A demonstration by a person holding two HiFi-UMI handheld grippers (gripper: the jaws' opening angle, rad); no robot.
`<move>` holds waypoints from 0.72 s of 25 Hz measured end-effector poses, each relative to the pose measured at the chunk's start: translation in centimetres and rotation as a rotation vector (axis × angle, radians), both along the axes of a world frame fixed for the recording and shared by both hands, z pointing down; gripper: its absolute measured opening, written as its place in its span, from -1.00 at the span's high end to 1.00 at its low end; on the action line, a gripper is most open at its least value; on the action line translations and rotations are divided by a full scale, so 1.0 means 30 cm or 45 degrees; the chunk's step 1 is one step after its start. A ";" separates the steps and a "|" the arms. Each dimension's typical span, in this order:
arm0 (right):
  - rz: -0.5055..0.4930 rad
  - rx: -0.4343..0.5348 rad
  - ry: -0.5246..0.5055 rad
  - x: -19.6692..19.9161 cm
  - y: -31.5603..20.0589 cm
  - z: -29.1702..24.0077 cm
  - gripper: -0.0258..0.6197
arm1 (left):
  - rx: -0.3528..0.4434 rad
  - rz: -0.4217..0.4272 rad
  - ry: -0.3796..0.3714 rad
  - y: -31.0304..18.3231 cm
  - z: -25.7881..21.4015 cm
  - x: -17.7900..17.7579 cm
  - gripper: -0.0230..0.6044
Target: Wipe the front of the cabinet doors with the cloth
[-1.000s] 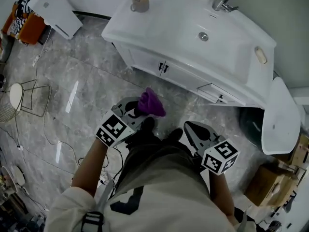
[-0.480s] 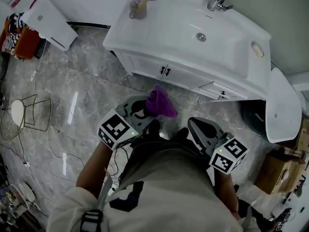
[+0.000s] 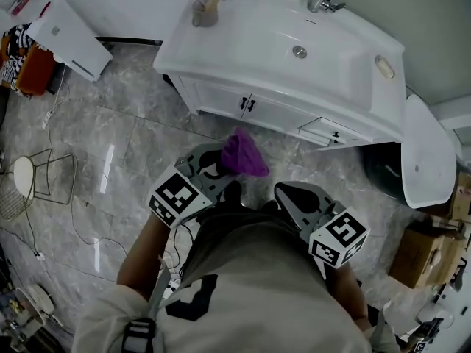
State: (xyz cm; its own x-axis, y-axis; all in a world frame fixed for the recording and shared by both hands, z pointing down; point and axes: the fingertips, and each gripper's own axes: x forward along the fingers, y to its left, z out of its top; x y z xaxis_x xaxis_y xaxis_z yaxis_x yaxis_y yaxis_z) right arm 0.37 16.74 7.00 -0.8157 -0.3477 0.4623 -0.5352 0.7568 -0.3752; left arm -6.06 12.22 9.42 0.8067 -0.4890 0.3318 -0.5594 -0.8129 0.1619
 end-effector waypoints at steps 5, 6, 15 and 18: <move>-0.014 0.014 -0.033 0.041 0.034 -0.011 0.89 | 0.005 -0.018 -0.016 0.064 -0.016 0.026 0.59; -0.002 0.015 -0.050 0.057 0.036 -0.015 0.89 | 0.007 -0.022 -0.023 0.073 -0.018 0.034 0.59; 0.068 0.068 -0.138 0.229 0.104 -0.054 0.89 | 0.055 0.035 -0.116 0.156 -0.076 0.192 0.59; 0.070 0.090 -0.143 0.288 0.134 -0.064 0.89 | 0.058 0.059 -0.110 0.190 -0.103 0.257 0.59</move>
